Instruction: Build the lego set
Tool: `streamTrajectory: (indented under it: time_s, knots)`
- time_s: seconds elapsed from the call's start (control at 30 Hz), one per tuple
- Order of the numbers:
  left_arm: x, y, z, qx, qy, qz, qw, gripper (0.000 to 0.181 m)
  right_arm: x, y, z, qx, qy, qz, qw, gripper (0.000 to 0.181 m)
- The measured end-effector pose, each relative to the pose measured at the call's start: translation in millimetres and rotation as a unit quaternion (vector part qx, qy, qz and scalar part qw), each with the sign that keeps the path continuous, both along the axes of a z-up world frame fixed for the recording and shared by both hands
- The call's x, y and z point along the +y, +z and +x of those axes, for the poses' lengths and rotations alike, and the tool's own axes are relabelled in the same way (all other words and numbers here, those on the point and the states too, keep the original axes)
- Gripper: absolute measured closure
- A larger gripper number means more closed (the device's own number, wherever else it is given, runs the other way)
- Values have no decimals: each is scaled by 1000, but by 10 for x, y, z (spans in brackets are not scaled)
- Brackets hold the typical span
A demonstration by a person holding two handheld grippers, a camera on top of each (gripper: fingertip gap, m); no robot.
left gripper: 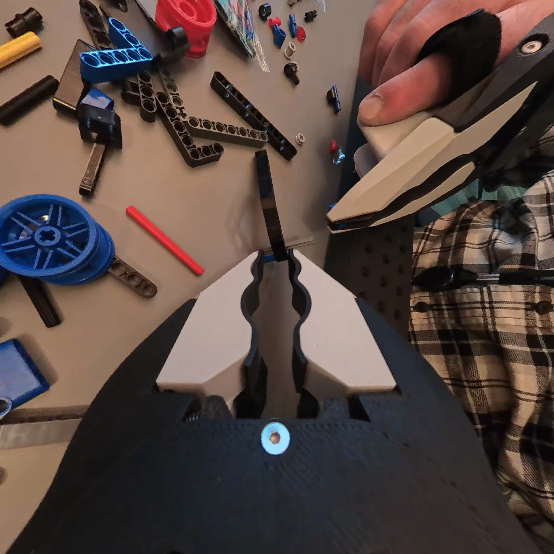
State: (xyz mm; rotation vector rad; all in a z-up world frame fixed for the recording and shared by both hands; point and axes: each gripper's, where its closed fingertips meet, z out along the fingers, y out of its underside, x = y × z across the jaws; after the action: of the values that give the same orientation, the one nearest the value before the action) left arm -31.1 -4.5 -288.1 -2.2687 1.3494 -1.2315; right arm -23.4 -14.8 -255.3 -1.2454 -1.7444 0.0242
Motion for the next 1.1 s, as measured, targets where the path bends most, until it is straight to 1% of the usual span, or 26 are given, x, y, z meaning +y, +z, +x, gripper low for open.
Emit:
streamTrajectory:
  time_s: [0.2,0.3,0.47,0.87,1.0,1.1]
  knots:
    - [63,15,14,-7,14,9,1000,161,17,27,18,12,-3,-12,1000,176]
    - [92,36,6,-14,20,15,1000,153,28,21,31,13,-5,-15,1000,176]
    - [106,43,-4,-21,25,26,999,149,29,35,32,19,-6,-20,1000,177]
    - [170,92,-94,-22,37,87,995,128,39,76,52,32,-11,-32,999,177]
    - [203,225,-165,-38,52,104,992,127,52,159,49,51,-14,-34,998,176]
    - [254,416,-204,-61,71,141,986,132,77,277,43,69,-19,-23,997,176]
